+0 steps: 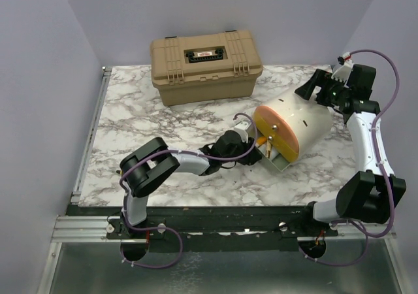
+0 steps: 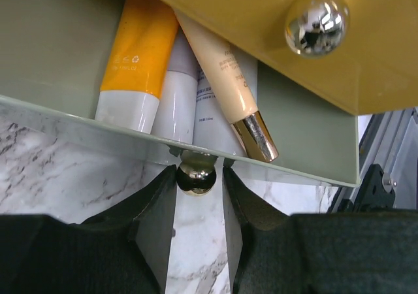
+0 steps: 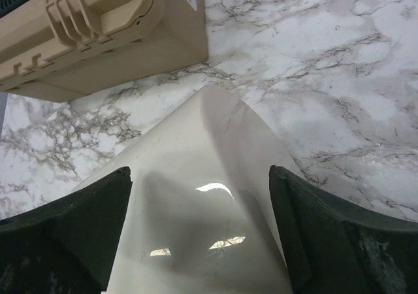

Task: Organize the makeup
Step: Close the drawer in the storage box, then reset both arms

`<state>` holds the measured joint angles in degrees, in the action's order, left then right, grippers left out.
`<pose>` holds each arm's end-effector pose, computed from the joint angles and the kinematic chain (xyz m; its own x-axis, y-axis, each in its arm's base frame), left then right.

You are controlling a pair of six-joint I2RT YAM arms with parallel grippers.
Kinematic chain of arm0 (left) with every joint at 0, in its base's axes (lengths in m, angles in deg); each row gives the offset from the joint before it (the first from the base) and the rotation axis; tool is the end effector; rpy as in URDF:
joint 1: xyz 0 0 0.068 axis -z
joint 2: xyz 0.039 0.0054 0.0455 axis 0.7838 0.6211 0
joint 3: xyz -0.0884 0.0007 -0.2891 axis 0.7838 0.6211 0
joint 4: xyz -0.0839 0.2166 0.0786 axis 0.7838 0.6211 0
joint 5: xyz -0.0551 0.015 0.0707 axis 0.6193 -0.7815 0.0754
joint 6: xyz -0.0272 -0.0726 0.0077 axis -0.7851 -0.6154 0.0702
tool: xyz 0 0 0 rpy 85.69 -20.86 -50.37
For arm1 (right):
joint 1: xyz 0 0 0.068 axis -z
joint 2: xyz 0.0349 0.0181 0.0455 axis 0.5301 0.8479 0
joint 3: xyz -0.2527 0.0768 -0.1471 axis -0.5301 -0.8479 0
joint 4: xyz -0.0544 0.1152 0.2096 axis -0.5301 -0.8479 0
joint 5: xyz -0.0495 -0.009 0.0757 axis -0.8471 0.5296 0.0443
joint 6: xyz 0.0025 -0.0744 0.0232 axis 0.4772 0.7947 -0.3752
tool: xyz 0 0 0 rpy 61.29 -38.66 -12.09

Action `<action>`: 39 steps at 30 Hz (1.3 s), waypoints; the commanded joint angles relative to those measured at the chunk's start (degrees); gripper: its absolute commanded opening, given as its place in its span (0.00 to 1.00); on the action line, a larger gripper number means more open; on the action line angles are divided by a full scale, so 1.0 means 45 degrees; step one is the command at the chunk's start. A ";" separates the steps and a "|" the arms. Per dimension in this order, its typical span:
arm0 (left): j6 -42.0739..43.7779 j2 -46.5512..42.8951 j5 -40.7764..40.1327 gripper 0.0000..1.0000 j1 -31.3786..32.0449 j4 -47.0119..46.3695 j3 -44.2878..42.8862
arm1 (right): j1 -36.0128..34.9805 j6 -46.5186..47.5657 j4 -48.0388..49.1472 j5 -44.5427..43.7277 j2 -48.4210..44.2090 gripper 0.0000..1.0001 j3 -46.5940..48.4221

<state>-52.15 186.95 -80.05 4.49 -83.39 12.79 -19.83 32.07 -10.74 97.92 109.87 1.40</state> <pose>0.2298 -0.3543 0.1923 -0.6814 -0.0234 -0.7315 0.5932 0.5679 -0.5707 0.3131 -0.0336 0.3693 -0.5536 0.3195 -0.7691 -0.1104 0.8872 0.4480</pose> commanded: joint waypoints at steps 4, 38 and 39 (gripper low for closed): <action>-0.0137 0.0852 -0.0101 0.36 0.0000 -0.0957 -0.1651 | -0.0189 -0.0266 -0.1926 0.1540 0.0227 0.92 -0.0487; 0.0269 0.2760 -0.0472 0.71 0.0213 -0.1835 -0.4064 | -0.0209 -0.0966 -0.1230 0.2816 0.0014 0.94 -0.1071; 0.0337 0.2702 -0.0789 0.71 0.0296 -0.2147 -0.3914 | -0.0208 -0.1172 -0.0990 0.2853 -0.0071 0.93 -0.1175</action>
<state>-49.62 198.86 -76.12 4.91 -82.39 -2.08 -19.04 33.99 -8.43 103.65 110.46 -0.43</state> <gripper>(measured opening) 0.701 0.934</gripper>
